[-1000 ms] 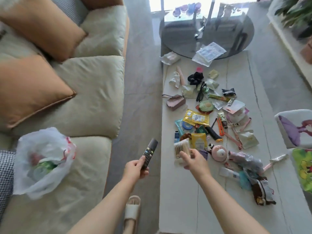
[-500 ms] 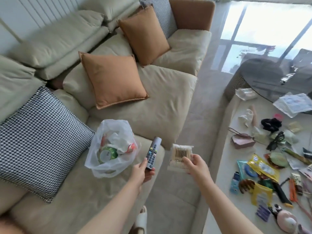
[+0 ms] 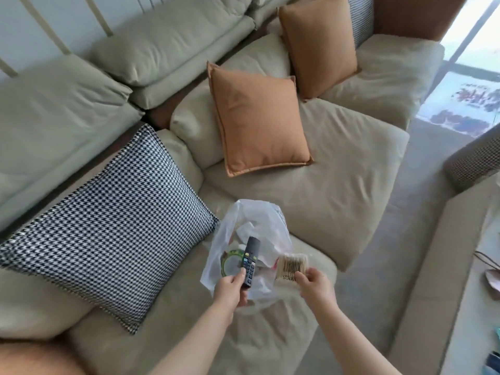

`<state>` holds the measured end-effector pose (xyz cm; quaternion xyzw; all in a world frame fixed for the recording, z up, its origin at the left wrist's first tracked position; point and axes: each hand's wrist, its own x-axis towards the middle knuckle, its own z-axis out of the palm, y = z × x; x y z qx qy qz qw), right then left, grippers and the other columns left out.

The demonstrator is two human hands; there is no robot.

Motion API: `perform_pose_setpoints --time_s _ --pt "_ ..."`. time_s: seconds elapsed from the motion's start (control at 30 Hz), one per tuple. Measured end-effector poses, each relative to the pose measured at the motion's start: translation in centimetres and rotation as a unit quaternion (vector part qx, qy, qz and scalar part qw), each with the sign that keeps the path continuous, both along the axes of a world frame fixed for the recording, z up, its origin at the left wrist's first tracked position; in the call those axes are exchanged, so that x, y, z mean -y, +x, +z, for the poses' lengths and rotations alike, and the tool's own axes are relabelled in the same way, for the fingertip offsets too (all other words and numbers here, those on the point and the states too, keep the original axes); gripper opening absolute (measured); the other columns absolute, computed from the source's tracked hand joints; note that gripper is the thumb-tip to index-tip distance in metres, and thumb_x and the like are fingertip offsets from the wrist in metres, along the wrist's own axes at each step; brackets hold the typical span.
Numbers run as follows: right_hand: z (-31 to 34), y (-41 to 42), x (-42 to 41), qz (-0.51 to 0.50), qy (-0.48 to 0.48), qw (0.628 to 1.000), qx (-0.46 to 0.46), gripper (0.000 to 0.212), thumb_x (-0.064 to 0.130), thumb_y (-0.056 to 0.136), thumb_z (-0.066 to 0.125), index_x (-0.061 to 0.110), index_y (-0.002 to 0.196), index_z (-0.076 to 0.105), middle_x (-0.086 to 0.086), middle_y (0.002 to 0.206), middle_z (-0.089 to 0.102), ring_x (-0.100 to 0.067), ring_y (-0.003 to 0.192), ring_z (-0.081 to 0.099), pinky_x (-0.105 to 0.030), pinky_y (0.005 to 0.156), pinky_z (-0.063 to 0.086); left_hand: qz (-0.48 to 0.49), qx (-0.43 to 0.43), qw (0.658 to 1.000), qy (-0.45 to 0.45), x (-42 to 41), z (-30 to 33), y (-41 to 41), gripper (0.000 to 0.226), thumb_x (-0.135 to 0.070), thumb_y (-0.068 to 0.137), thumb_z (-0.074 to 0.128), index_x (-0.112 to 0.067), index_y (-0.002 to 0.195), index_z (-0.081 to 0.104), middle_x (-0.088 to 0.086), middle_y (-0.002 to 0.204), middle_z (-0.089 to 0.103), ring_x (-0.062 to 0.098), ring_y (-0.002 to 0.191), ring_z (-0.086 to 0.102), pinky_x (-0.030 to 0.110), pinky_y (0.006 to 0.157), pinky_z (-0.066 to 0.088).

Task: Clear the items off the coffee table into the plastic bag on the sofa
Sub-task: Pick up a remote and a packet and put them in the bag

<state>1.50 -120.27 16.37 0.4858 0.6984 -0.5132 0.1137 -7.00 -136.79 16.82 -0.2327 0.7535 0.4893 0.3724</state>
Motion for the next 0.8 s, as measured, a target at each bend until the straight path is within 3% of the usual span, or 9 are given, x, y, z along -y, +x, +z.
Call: perform_pose_setpoints --time_s 0.17,0.3,0.4,0.53,0.6,0.67,0.73,0.8 --pt "-4.0 -4.8 0.8 0.053 0.045 0.997 0.040 0.017 0.021 0.092 0.049 0.010 0.103 0.055 -0.010 0.101 0.065 -0.029 0.092 0.060 -0.031 0.069 0.040 0.042 0.037 0.998 0.038 -0.7 -4.3 -3.9 0.023 -0.020 0.093 0.057 -0.001 0.082 0.062 0.008 0.063 0.057 0.016 0.052 0.054 0.023 0.047 0.054" --pt "-6.5 -8.2 0.4 0.109 0.117 0.982 0.098 0.012 0.021 0.091 0.041 0.016 0.101 0.043 -0.006 0.097 0.061 -0.026 0.082 0.052 -0.032 0.066 0.038 0.088 0.050 0.993 0.054 -2.7 -7.5 -6.4 0.018 -0.010 0.092 0.058 -0.003 0.075 0.060 0.007 0.064 0.058 0.013 0.048 0.056 0.024 0.049 0.056" --pt "-8.3 -10.2 0.8 0.133 0.146 0.971 0.134 0.008 0.019 0.087 0.044 0.015 0.095 0.044 -0.007 0.096 0.062 -0.027 0.081 0.052 -0.031 0.064 0.037 0.080 0.045 0.996 0.024 -3.9 -10.0 -7.6 0.021 -0.012 0.091 0.060 -0.005 0.072 0.062 0.000 0.050 0.064 0.015 0.050 0.060 0.035 0.067 0.060" --pt "-10.9 -10.9 1.5 0.167 0.158 0.966 0.117 0.019 0.011 0.092 0.038 0.015 0.105 0.051 -0.010 0.109 0.063 -0.029 0.103 0.055 -0.030 0.072 0.039 0.057 0.043 0.997 0.002 -5.0 -12.2 -8.0 0.014 -0.007 0.092 0.057 0.005 0.095 0.064 0.005 0.067 0.065 0.023 0.069 0.065 0.039 0.082 0.057" --pt "-11.5 -10.4 1.8 0.215 0.150 0.961 0.091 0.032 0.007 0.092 0.036 0.015 0.117 0.055 -0.006 0.118 0.062 -0.026 0.113 0.052 -0.029 0.083 0.042 0.038 0.038 0.999 0.008 -5.3 -11.9 -7.6 0.022 0.003 0.091 0.053 0.006 0.111 0.061 0.007 0.074 0.065 0.026 0.078 0.064 0.038 0.086 0.055" --pt "-11.5 -9.5 2.0 0.241 0.143 0.957 0.072 0.035 0.005 0.091 0.036 0.014 0.116 0.058 -0.005 0.119 0.062 -0.024 0.115 0.049 -0.030 0.091 0.041 0.033 0.041 0.998 0.021 -5.3 -11.3 -6.8 0.036 0.006 0.090 0.053 0.006 0.125 0.054 0.015 0.087 0.067 0.028 0.083 0.064 0.038 0.087 0.054" --pt "-11.0 -8.5 1.9 0.229 0.119 0.964 0.056 0.030 0.007 0.090 0.038 0.013 0.110 0.060 -0.005 0.116 0.060 -0.023 0.115 0.049 -0.030 0.088 0.041 0.013 0.042 0.999 0.014 -5.3 -10.6 -6.1 0.039 0.002 0.089 0.056 0.001 0.128 0.053 0.015 0.089 0.067 0.025 0.077 0.065 0.037 0.083 0.056" --pt "-10.1 -7.2 1.5 0.206 0.107 0.972 0.047 0.020 0.010 0.090 0.040 0.014 0.102 0.056 -0.007 0.114 0.060 -0.026 0.107 0.055 -0.030 0.079 0.042 -0.014 0.034 0.999 0.000 -5.5 -10.0 -5.4 0.035 -0.002 0.089 0.057 -0.002 0.125 0.056 0.009 0.078 0.065 0.019 0.068 0.063 0.036 0.079 0.057"
